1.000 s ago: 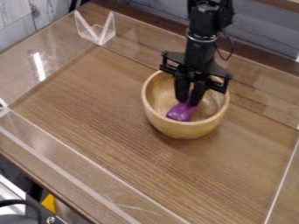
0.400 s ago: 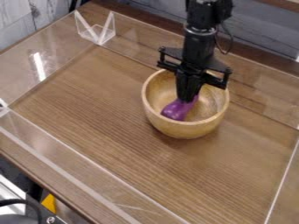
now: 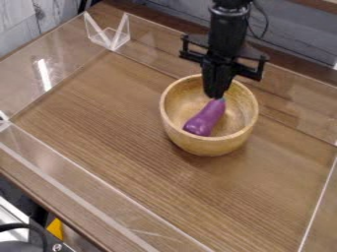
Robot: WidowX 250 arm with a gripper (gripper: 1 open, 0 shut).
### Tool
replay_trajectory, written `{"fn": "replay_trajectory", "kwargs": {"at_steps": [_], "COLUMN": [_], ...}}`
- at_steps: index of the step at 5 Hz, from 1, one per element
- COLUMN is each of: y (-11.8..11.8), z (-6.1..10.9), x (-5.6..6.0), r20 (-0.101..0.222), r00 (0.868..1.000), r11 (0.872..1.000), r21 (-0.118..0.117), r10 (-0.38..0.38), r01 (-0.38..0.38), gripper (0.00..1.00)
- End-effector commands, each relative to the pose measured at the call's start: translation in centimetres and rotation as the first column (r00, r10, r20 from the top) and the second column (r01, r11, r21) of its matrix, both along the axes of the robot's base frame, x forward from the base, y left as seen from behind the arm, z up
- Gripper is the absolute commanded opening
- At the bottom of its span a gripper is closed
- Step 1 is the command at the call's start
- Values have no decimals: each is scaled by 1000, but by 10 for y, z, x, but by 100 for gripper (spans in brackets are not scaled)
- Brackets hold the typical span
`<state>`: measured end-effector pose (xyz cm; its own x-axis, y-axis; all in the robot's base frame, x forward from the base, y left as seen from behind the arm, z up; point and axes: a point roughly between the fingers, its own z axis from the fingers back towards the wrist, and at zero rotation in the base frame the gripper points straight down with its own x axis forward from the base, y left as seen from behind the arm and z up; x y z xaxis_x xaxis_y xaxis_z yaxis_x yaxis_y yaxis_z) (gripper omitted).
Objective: Remove the purple eggplant from inside the brown bowl and put it on the table
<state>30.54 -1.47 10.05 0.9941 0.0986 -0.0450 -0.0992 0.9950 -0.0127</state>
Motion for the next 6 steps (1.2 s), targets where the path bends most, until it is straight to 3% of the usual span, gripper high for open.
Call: {"fn": "replay_trajectory", "kwargs": {"at_steps": [1,6], "y": [3,0], "z": [30,8], "x": [7,-8], "r20": [86,41], "r00": [996,999], "r11": [1000,1000], "r21": [-4,-2], "r10": [11,19], "r01": [-11,-19], "gripper": [100,100]}}
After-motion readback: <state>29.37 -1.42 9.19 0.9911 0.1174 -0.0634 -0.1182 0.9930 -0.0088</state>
